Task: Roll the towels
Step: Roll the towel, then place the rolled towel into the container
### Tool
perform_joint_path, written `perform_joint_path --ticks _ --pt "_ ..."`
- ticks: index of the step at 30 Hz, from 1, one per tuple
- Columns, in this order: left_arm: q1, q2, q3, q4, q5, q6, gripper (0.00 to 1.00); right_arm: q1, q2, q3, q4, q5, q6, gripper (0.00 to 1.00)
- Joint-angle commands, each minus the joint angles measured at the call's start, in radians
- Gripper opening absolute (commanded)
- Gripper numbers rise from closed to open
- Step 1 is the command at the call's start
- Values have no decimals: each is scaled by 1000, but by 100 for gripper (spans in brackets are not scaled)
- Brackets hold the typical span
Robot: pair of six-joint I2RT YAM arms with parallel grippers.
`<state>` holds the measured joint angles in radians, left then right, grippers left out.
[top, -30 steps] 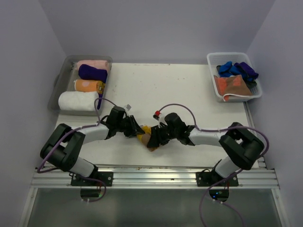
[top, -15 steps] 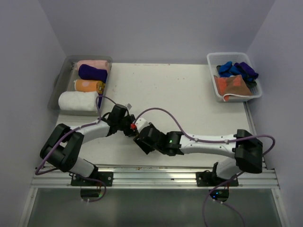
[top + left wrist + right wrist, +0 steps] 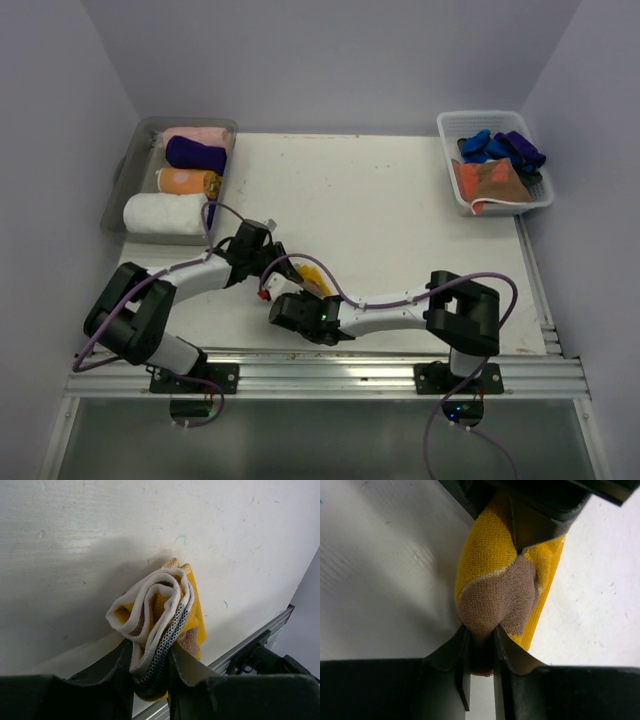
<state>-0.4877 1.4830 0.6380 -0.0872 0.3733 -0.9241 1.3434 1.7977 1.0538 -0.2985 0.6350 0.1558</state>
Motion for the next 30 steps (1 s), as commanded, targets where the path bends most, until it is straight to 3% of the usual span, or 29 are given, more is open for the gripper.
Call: perform_joint_path --ticks 1,2,4,7,8,11,20,30 --pt "-6 -35 31 -45 -14 13 31 -35 8 -21 35 -18 65 8" --pt "-6 -41 31 -49 -14 13 33 -44 -4 -34 62 -37 74 1" --pt "-5 -62 40 -63 -20 14 38 -85 -40 -76 91 -119 90 0" --pt "12 -102 51 -78 -24 27 53 -147 -116 -147 174 -268 103 0" --pt "18 -112 55 -91 -25 31 62 -162 -136 -162 209 -305 108 0" --pt "40 -147 74 -114 -40 39 74 -231 -190 -212 266 -464 132 0" --pt "43 -159 22 -34 10 -1 79 -392 -230 -320 484 -855 300 0" --pt "9 -53 -41 130 69 -56 79 -510 -213 -434 708 -1055 461 0"
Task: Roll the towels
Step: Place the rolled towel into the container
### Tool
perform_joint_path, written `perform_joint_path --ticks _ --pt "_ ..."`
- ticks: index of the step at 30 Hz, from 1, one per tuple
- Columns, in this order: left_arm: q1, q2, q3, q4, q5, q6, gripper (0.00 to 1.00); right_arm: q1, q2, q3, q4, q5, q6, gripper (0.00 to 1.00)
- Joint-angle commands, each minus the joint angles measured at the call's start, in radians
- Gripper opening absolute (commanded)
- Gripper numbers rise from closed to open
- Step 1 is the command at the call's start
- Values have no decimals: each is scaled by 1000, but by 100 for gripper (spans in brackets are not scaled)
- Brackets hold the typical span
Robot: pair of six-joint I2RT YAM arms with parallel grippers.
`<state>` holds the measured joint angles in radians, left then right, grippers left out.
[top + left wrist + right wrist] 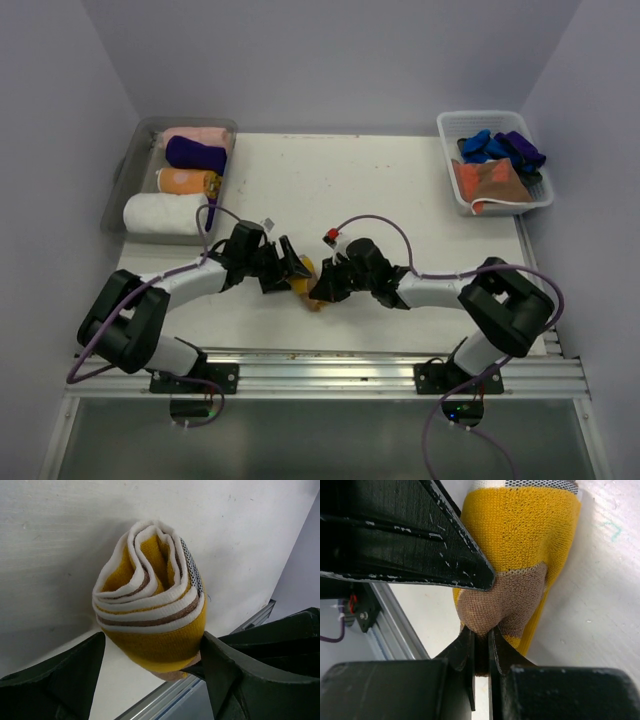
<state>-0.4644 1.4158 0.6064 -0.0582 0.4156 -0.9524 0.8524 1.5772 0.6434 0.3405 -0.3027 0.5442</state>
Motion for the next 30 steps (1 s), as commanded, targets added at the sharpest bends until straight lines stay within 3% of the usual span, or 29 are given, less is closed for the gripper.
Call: perform_joint_path --ticks 1,10,19,23,24,30 --pt "-17 18 -11 116 25 -34 79 -26 10 -27 75 -130 86 0" --pt "-37 49 -13 150 -9 -66 74 -61 90 -50 221 -214 180 0" --pt "-74 106 -10 146 -43 -65 73 -65 87 -56 233 -200 195 0" --pt "-95 117 -8 156 -49 -82 56 -69 86 -59 227 -194 192 0" --pt "-95 117 -7 156 -51 -83 47 -70 86 -59 224 -193 194 0" --pt "-95 98 10 146 -55 -91 27 -70 63 -62 198 -176 185 0"
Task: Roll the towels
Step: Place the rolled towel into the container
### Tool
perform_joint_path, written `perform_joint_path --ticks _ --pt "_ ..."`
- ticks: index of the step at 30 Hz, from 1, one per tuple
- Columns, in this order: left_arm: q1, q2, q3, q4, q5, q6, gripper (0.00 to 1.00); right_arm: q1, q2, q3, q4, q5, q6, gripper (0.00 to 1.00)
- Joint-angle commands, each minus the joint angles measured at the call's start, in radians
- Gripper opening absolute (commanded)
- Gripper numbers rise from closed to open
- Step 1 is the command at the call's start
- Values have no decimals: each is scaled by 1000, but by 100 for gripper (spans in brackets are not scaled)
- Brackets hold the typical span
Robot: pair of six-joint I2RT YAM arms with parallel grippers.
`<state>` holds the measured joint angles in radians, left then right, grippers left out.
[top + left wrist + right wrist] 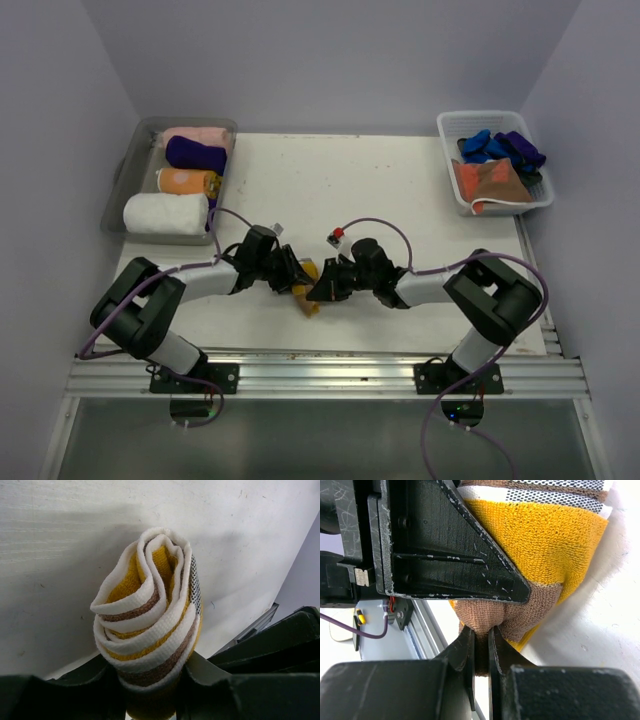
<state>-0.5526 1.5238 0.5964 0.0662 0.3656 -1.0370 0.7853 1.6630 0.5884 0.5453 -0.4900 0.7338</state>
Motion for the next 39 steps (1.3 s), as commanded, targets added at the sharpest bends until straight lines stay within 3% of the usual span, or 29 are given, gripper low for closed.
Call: perform_joint_path --ticks 1,2,3,4,5,6,10,14,16,18,20,24,28,32,39 --pt "-7 -26 25 17 -5 -8 25 -3 -38 -7 -46 34 -13 7" --pt "-7 -34 31 9 -13 -5 23 -3 -57 2 -82 57 -22 27" --pt "-7 -43 37 -14 -20 6 20 -3 -110 10 -129 86 -48 64" --pt "-4 -59 57 -31 -28 12 18 -4 -141 17 -209 120 -65 86" --pt "-1 -65 68 -46 -36 21 17 -3 -172 30 -252 140 -83 96" --pt "2 -68 78 -64 -36 41 17 -3 -248 36 -287 154 -121 99" --pt "23 -54 169 -137 -13 110 17 -4 -400 71 -488 228 -200 99" --pt "29 -33 249 -250 -31 175 15 -4 -471 108 -580 291 -231 96" --pt "33 -27 266 -264 -42 178 15 -3 -465 128 -613 335 -234 82" --pt "34 -16 269 -264 -37 172 15 24 -451 165 -637 397 -266 76" --pt "36 7 272 -264 -27 169 15 113 -416 232 -705 487 -310 79" --pt "36 22 266 -244 -8 163 15 236 -307 349 -804 649 -428 93" --pt "39 16 269 -246 1 173 15 249 -243 384 -808 685 -438 92" --pt "49 6 267 -247 1 172 15 256 -181 425 -800 674 -441 83" --pt "51 18 269 -256 2 170 15 350 -86 507 -835 798 -522 92"
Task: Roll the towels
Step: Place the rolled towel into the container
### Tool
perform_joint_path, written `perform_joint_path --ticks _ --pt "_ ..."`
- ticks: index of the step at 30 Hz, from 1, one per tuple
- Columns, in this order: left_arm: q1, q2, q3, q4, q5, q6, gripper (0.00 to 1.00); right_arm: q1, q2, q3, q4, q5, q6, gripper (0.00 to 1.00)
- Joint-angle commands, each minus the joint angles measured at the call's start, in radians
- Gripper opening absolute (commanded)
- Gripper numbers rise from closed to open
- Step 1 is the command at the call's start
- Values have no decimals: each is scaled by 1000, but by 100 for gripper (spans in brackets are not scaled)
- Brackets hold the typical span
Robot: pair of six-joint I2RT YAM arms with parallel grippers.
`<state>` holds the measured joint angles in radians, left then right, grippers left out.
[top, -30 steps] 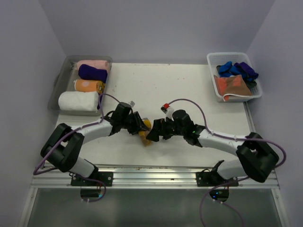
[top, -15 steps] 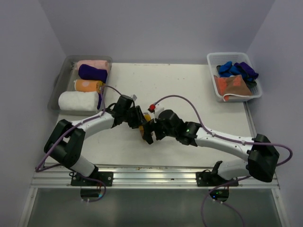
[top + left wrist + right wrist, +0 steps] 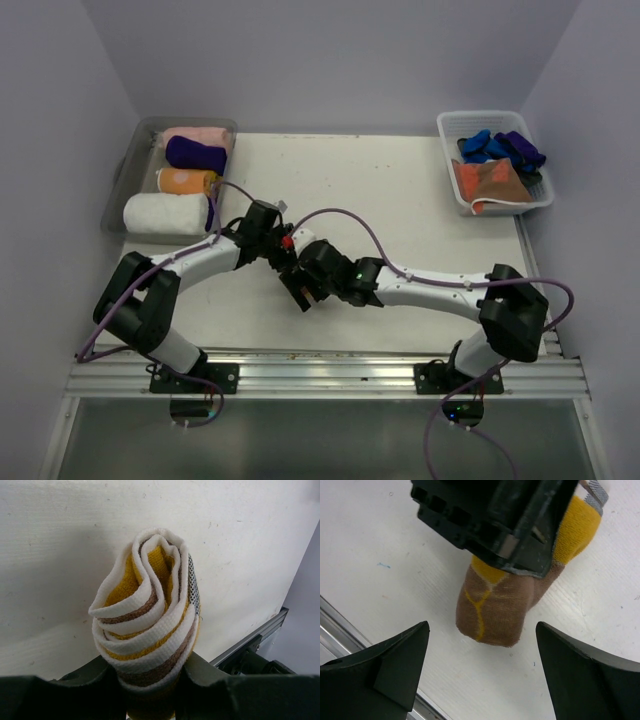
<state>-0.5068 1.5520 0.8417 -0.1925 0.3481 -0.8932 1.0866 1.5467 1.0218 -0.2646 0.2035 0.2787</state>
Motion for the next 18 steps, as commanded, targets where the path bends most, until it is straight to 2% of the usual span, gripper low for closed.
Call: perform_joint_path --ticks 1,5,10,12,14,16,18 --pt "5 -9 22 1 20 25 15 64 64 98 -47 146 -76 92" --pt "7 -13 27 -13 26 23 15 139 156 148 -76 296 -136 86" --pt "7 -23 34 -27 26 28 15 157 216 173 -79 445 -150 68" --pt "8 -26 37 -36 23 31 15 159 216 167 -74 484 -148 53" --pt "7 -27 42 -44 25 37 15 159 213 158 -65 507 -145 33" --pt "10 -30 48 -51 23 43 16 159 207 152 -62 508 -147 31" --pt "14 -35 59 -59 23 53 16 159 181 149 -56 478 -150 51"
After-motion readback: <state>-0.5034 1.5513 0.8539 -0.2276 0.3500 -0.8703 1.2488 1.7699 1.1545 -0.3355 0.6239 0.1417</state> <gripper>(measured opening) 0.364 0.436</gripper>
